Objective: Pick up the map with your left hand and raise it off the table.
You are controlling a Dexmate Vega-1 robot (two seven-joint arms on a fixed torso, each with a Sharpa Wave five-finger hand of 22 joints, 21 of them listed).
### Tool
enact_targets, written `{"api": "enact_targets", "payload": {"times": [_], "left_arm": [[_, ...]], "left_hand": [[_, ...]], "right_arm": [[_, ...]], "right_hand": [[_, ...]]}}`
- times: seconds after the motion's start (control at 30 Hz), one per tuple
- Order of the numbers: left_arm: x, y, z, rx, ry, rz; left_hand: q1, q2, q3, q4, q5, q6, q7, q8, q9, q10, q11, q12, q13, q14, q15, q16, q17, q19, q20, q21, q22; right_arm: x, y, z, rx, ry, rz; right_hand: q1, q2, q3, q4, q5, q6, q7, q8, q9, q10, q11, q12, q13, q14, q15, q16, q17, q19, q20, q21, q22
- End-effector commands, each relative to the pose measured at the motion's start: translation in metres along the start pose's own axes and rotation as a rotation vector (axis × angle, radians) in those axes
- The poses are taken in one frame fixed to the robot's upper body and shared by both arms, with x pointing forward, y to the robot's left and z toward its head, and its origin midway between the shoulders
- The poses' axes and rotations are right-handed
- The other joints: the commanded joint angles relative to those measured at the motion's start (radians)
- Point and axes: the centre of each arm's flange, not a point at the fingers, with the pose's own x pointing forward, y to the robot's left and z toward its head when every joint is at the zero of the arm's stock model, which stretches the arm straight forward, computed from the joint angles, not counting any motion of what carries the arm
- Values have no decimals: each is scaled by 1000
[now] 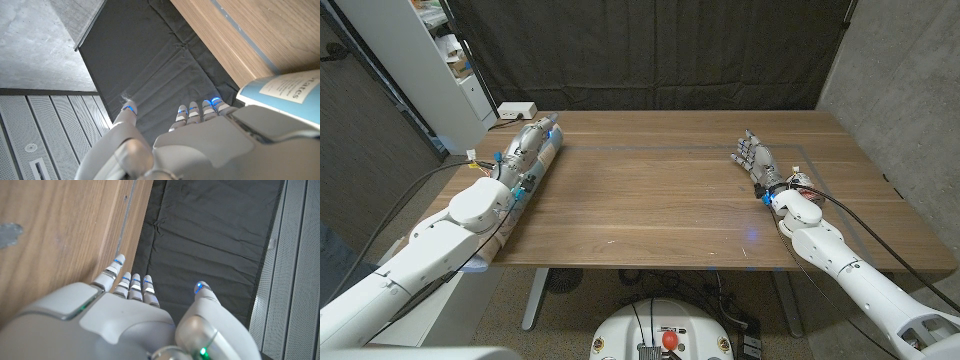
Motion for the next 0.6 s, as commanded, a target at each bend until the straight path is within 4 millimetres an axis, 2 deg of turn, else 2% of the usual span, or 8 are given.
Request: {"api": "enact_targets", "payload": {"times": [0.03,0.6], "left_arm": [[-16,15,4,63,24,37],[-33,35,1,79,29,75]], "left_hand": [[12,0,3,-10,1,12,22,8,3,7,4,5,4,8,4,5,2,-4,4,4,3],[17,1,3,-16,0,17,20,7,3,13,0,6,4,13,4,5,2,1,7,5,3]], "right_arm": [[-1,5,2,-7,-2,14],[3,14,-1,-14,12,25]], "right_hand": [[2,10,1,-7,5,5,-1,2,2,4,8,7,5,3,9,6,2,-1,-1,7,2],[1,11,-1,-8,5,6,-1,2,2,7,8,8,5,5,8,7,0,1,-1,8,2]]}}
